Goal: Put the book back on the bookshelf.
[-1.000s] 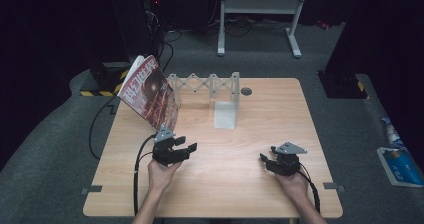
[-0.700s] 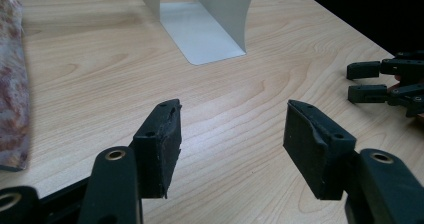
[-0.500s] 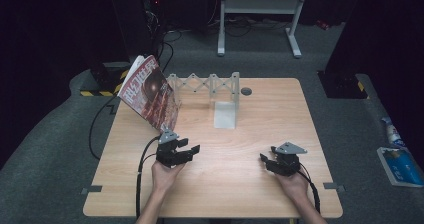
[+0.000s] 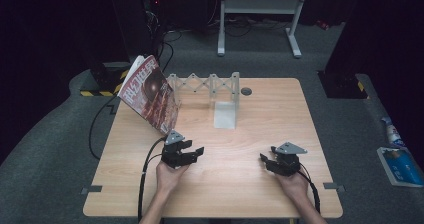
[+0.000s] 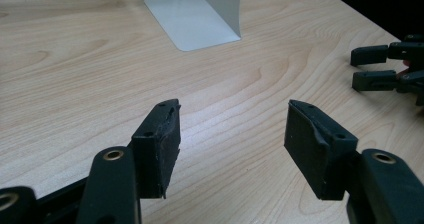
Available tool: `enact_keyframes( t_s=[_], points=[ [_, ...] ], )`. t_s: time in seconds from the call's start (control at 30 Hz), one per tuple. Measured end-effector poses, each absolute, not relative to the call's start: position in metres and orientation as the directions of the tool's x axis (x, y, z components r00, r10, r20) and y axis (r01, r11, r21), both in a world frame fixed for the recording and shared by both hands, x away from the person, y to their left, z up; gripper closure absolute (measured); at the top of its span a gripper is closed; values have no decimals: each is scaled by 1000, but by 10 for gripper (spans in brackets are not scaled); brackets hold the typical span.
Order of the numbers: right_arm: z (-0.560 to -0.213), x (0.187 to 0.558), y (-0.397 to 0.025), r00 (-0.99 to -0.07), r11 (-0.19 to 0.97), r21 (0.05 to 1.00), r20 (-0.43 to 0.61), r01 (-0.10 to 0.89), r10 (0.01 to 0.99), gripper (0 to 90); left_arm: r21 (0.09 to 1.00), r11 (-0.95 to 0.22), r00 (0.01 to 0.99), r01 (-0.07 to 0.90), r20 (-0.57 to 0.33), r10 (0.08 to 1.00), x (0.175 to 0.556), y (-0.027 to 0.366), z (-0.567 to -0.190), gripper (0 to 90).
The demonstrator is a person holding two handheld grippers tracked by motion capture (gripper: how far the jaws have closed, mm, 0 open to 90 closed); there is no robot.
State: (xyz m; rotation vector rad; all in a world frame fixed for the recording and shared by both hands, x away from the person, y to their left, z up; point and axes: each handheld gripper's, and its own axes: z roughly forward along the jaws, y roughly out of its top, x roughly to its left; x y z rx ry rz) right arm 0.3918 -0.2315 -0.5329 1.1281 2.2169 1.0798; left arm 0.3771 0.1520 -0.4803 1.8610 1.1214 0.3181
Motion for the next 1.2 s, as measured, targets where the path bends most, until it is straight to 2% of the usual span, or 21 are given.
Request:
enact_keyframes(
  t_s=[1.2],
  points=[
    [-533, 391, -231, -578, 364, 796, -22, 484, 816, 419, 788, -189, 539, 586, -205, 817, 392, 133, -499, 393]
  ],
)
